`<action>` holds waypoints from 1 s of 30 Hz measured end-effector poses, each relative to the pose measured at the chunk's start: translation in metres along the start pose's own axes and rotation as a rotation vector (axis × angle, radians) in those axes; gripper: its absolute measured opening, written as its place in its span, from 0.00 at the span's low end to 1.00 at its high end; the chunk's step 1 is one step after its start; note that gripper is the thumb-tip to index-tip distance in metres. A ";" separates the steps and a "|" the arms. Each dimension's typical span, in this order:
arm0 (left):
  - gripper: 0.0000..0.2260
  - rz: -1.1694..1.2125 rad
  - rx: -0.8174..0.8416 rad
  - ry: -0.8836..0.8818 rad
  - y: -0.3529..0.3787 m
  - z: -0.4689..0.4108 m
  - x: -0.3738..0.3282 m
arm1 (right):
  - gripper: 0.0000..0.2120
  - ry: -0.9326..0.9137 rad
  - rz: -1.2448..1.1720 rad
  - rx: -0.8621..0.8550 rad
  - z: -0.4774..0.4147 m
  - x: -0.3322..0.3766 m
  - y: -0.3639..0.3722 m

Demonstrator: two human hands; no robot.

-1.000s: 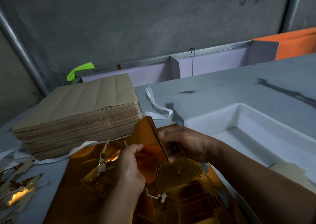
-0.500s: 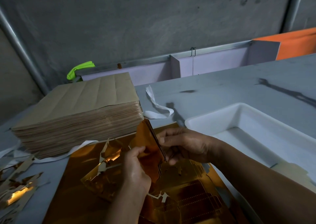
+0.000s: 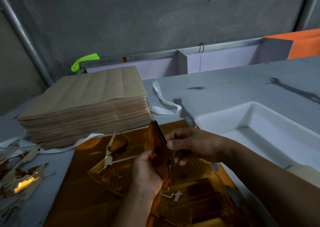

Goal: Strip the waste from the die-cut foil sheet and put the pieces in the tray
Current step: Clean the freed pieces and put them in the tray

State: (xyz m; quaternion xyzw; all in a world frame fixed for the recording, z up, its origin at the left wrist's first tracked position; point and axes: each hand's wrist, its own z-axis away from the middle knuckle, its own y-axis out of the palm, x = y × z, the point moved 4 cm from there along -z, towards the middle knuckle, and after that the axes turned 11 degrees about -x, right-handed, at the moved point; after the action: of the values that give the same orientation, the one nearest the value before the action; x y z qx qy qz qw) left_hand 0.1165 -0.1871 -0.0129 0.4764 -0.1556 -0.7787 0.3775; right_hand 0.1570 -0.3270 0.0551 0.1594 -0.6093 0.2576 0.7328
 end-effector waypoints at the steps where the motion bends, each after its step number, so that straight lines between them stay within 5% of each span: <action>1: 0.14 0.016 0.007 -0.012 -0.001 -0.001 0.001 | 0.09 0.004 0.001 -0.001 0.000 0.000 0.000; 10: 0.20 0.169 0.071 -0.169 -0.007 -0.010 0.001 | 0.11 0.010 -0.015 -0.023 -0.001 0.000 -0.003; 30: 0.18 0.172 0.134 -0.194 -0.005 -0.009 0.002 | 0.08 0.061 -0.026 -0.039 0.000 -0.001 -0.002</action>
State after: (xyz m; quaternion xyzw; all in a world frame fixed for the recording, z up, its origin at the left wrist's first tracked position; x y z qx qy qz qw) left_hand 0.1215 -0.1841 -0.0218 0.4082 -0.2833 -0.7736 0.3933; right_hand 0.1583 -0.3290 0.0542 0.1453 -0.5895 0.2410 0.7572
